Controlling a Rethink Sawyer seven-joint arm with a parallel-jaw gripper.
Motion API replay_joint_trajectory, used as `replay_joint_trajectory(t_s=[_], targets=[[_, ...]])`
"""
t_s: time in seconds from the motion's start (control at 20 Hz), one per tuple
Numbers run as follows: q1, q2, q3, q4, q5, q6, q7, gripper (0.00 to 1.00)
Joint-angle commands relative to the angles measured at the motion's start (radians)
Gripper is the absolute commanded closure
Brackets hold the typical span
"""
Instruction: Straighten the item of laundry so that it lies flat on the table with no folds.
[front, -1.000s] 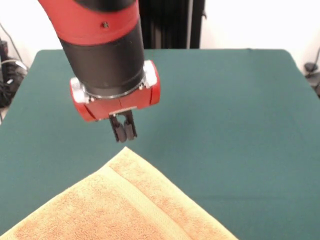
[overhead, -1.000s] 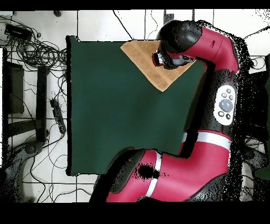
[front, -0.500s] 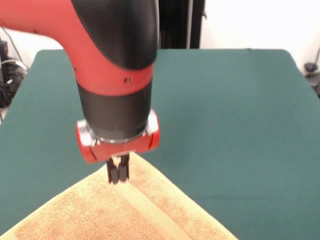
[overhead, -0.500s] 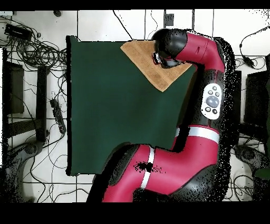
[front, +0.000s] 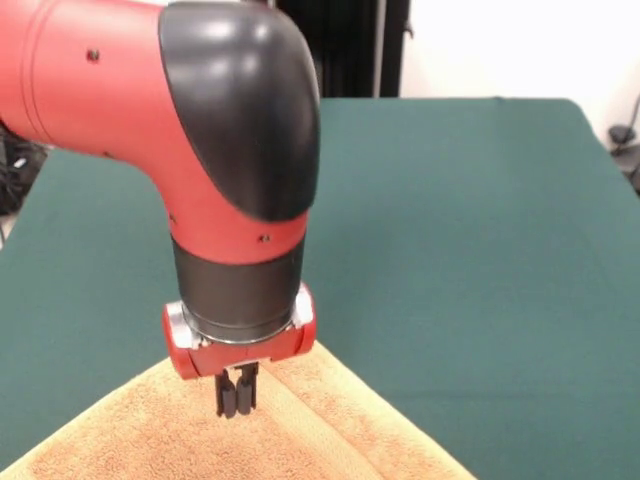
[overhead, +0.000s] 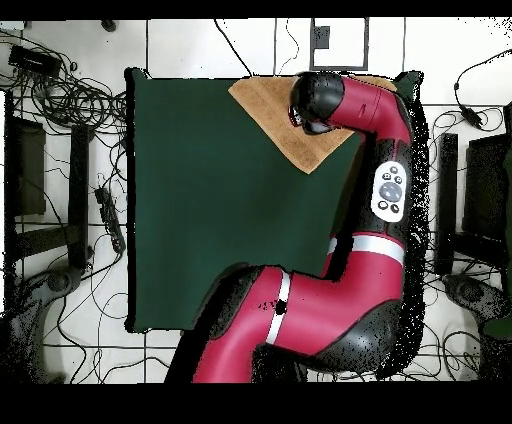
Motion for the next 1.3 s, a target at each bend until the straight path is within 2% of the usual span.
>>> replay_joint_trajectory(t_s=[0.05, 0.15, 0.5, 0.85, 1.05, 1.3], targets=[[0.051, 0.046, 0.025, 0.036, -0.005, 0.018, 0.263, 1.00], [0.051, 0.058, 0.029, 0.041, 0.003, 0.052, 0.257, 1.00], [0.054, 0.163, 0.030, -0.071, 0.026, 0.270, 0.247, 1.00], [0.058, 0.366, -0.016, -0.320, 0.051, 0.569, 0.316, 1.00], [0.058, 0.440, -0.096, -0.421, 0.059, 0.704, 0.307, 1.00], [0.050, 0.485, -0.145, -0.456, 0.088, 0.706, 0.258, 1.00]])
